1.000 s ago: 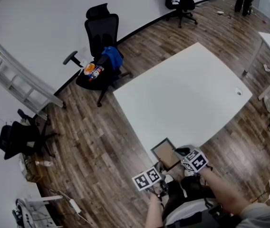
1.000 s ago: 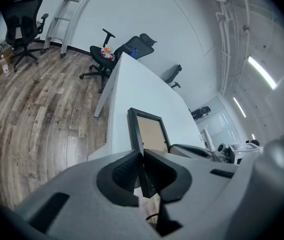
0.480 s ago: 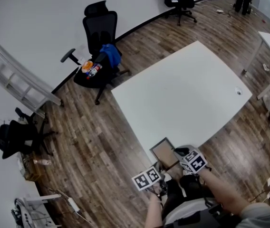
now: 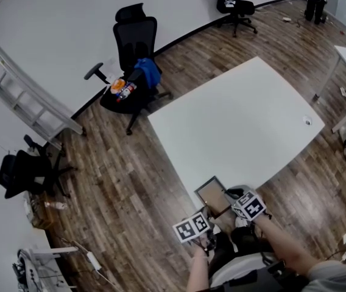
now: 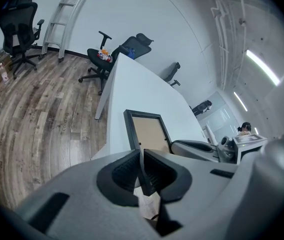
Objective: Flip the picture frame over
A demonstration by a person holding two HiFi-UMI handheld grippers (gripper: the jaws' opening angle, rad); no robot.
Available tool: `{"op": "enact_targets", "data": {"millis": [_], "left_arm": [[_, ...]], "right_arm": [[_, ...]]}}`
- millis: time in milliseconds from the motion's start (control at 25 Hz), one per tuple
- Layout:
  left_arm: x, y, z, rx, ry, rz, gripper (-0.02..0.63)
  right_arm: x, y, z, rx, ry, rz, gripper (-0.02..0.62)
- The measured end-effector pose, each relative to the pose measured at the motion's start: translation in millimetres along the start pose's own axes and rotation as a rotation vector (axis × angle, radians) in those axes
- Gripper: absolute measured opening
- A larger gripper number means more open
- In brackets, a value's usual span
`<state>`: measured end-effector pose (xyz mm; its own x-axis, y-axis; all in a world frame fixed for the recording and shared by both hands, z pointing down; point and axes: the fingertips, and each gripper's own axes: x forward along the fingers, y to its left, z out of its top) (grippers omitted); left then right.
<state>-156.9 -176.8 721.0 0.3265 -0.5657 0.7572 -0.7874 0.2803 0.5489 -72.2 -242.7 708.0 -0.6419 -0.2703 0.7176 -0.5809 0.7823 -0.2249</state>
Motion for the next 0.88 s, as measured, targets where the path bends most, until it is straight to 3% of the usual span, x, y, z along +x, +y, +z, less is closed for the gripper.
{"op": "enact_targets", "data": {"millis": [280,880], "left_arm": [[-7.1,-10.2,2.6,0.037,-0.022,0.004,0.026],[-18.9,-46.7,10.9,0.125,-0.114,-0.013,0.026]], "right_arm": [[-7.7,-1.7,7.1,-0.007,-0.028,-0.019,0.054],[-26.0,23.6,31.6,-0.053,-0.117,0.044,0.055]]}}
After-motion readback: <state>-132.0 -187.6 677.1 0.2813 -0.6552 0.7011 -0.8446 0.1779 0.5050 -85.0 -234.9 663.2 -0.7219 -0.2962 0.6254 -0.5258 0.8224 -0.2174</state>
